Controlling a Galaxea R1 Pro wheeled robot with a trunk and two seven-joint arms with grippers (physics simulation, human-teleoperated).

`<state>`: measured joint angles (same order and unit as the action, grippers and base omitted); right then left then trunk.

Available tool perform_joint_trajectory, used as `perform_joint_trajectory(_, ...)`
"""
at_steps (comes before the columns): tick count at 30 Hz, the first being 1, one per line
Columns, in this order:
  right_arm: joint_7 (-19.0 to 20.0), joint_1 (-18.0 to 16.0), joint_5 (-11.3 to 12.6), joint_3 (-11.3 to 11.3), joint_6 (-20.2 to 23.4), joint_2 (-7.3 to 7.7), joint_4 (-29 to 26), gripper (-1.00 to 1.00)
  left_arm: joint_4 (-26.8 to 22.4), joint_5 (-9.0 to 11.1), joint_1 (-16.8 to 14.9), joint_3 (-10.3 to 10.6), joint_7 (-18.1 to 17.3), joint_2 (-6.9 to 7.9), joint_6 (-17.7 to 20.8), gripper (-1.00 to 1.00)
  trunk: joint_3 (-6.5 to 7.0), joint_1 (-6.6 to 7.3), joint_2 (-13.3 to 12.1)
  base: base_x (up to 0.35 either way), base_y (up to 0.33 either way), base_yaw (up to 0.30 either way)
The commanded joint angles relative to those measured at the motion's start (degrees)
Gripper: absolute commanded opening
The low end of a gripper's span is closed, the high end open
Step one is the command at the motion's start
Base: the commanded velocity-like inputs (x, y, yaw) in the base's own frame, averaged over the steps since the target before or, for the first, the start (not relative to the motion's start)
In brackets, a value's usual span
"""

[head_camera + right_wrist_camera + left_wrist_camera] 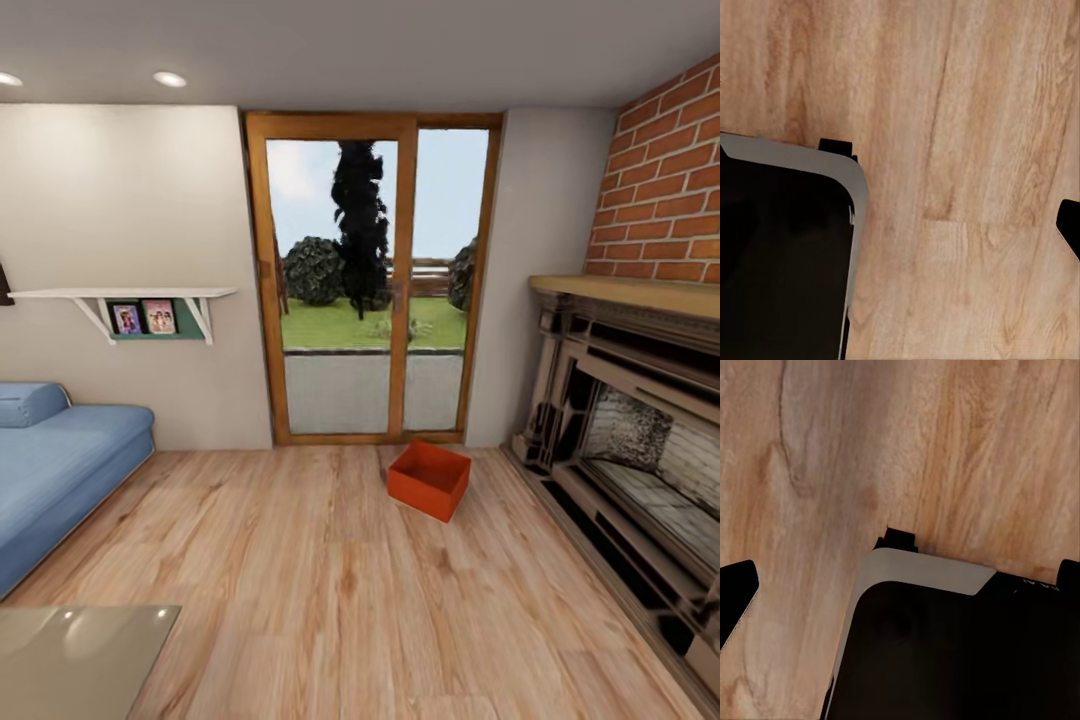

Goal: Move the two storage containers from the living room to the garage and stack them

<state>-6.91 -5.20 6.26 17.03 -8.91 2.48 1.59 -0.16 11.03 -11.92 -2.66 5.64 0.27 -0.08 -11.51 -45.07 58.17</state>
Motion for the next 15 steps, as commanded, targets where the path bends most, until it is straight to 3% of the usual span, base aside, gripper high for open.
perform_joint_trajectory(1,-0.03,-0.07,0.63,0.48,-0.37,-0.01,0.17,1.00,-0.02,0.22,-0.03,-0.24,0.07,-0.01,-0.01,1.00,-0.07,-0.04,0.05,0.323,0.043,0.000)
perform_joint_trajectory(15,-0.04,-0.07,0.95,0.29,-0.34,0.15,0.17,1.00,-0.02,0.22,-0.03,-0.31,0.07,0.05,0.08,1.00,-0.07,-0.04,0.05,0.323,0.005,0.000)
